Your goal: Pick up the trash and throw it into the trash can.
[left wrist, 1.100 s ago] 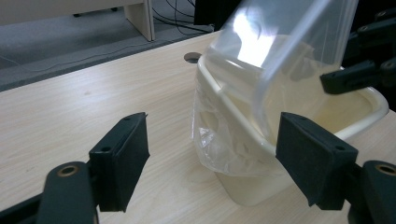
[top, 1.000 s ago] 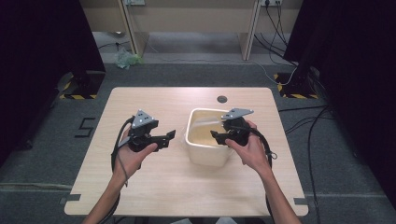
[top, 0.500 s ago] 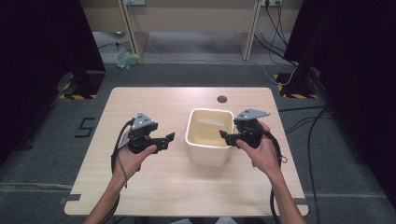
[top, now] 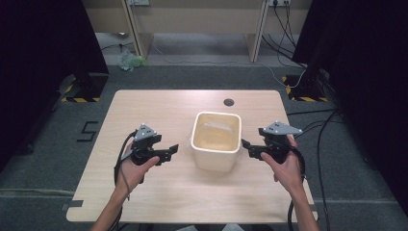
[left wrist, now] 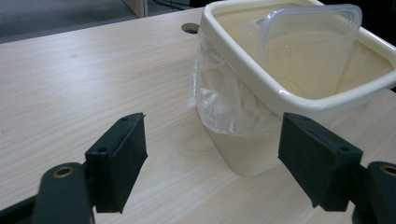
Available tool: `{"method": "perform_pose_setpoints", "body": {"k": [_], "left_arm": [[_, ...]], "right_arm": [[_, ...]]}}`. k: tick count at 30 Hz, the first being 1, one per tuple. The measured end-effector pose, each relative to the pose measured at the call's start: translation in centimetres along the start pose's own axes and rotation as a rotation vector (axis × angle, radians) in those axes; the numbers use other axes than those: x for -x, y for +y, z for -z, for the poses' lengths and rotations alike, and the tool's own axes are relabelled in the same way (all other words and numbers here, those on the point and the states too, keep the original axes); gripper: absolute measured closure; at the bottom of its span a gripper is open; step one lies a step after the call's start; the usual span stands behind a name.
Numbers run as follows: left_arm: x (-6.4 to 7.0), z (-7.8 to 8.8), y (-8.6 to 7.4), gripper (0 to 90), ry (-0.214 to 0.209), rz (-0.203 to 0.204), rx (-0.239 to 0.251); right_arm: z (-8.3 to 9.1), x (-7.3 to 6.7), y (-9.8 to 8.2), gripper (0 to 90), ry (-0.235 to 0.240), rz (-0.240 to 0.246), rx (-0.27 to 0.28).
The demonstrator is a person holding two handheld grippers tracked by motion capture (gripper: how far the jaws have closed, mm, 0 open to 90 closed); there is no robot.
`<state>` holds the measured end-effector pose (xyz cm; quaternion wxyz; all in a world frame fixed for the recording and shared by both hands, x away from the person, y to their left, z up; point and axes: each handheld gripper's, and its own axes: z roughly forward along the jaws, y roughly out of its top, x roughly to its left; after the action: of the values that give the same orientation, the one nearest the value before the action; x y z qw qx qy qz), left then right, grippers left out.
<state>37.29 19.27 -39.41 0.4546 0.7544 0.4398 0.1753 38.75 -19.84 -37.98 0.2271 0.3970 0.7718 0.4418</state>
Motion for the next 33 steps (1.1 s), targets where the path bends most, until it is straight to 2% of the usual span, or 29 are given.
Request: {"method": "perform_pose_setpoints", "body": {"k": [8,19,27,28,30,33], "left_arm": [[0.1,-0.2,-1.3,21.9,-0.013,0.002,-0.015],[0.1,-0.2,-3.0,20.8,-0.023,0.014,-0.011],[0.0,-0.6,-4.8,20.2,-0.025,0.028,-0.025],[0.0,-0.8,-5.1,20.2,-0.023,0.03,-0.025],[0.1,-1.0,-5.4,20.1,-0.019,0.007,-0.052],[0.1,-1.2,-6.1,20.0,-0.003,0.001,-0.058]], "right_arm": [[0.5,0.2,-2.2,20.7,0.001,-0.023,0.003],[1.3,0.6,-3.9,20.8,0.002,-0.038,0.019],[1.2,1.1,-5.9,21.3,0.004,-0.086,0.029],[1.1,1.1,-6.1,21.3,0.006,-0.086,0.015],[1.0,1.0,-6.3,21.4,0.003,-0.087,0.008],[0.8,0.8,-6.9,21.4,-0.003,-0.082,0.001]]}}
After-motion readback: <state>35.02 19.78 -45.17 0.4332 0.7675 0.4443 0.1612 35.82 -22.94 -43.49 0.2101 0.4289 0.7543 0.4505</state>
